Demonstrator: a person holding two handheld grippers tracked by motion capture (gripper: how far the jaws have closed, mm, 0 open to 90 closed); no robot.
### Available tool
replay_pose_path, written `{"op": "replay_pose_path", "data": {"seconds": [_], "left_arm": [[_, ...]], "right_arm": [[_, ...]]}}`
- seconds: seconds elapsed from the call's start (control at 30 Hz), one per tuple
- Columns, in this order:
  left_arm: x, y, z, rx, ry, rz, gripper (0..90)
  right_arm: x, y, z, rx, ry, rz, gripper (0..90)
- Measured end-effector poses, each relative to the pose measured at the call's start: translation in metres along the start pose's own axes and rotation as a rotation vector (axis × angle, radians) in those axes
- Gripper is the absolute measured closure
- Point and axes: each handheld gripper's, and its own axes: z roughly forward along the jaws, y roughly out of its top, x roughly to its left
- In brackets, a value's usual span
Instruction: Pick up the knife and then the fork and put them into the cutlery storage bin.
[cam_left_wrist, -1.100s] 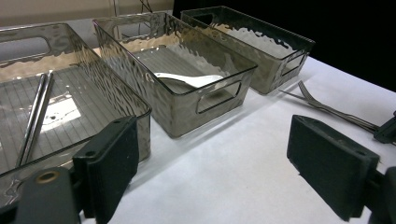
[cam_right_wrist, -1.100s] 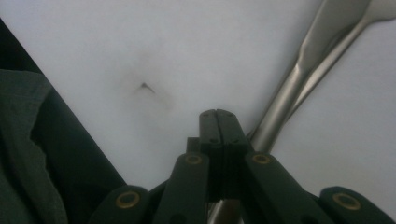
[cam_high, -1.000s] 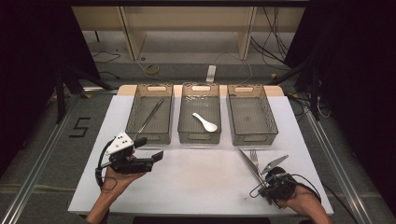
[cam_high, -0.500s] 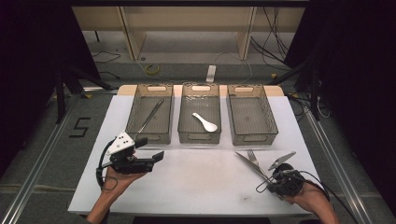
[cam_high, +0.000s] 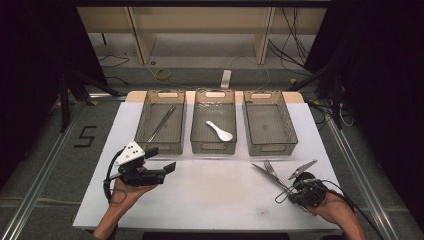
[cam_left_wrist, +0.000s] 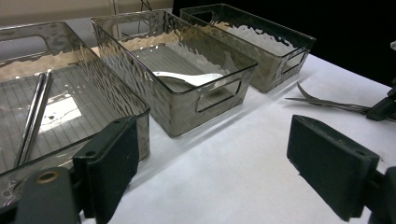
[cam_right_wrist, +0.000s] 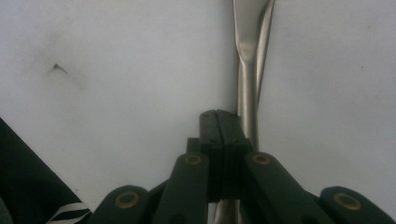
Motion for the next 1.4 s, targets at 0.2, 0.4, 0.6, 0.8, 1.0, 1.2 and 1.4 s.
{"op": "replay_pose_path", "data": {"seconds": [0.2, 0.4, 0.6, 0.8, 1.0, 1.2, 1.4], "left_arm": [[0.000, 0.000, 0.001, 0.001, 0.000, 0.000, 16.5], [0.000, 0.000, 0.000, 0.001, 0.002, -0.002, 16.5], [0.000, 0.000, 0.000, -0.001, 0.002, -0.001, 16.5], [0.001, 0.000, 0.000, -0.002, 0.001, -0.001, 16.5], [0.000, 0.000, 0.000, -0.006, 0.002, -0.005, 16.4], [0.001, 0.000, -0.001, -0.004, 0.000, 0.002, 16.5], [0.001, 0.001, -0.002, -0.016, -0.005, -0.010, 16.5]], "right_arm": [[0.003, 0.010, -0.029, -0.120, 0.010, -0.019, 75.3], [0.002, 0.026, -0.035, -0.143, -0.061, -0.006, 53.2], [-0.003, 0.034, -0.018, -0.074, -0.069, 0.009, 41.6], [-0.009, 0.034, -0.002, -0.021, -0.057, 0.012, 39.5], [-0.011, 0.032, 0.003, -0.004, -0.054, 0.016, 35.8], [-0.011, 0.030, 0.004, 0.009, -0.035, 0.012, 44.2], [-0.012, 0.027, 0.005, 0.028, -0.017, 0.009, 57.3]]}}
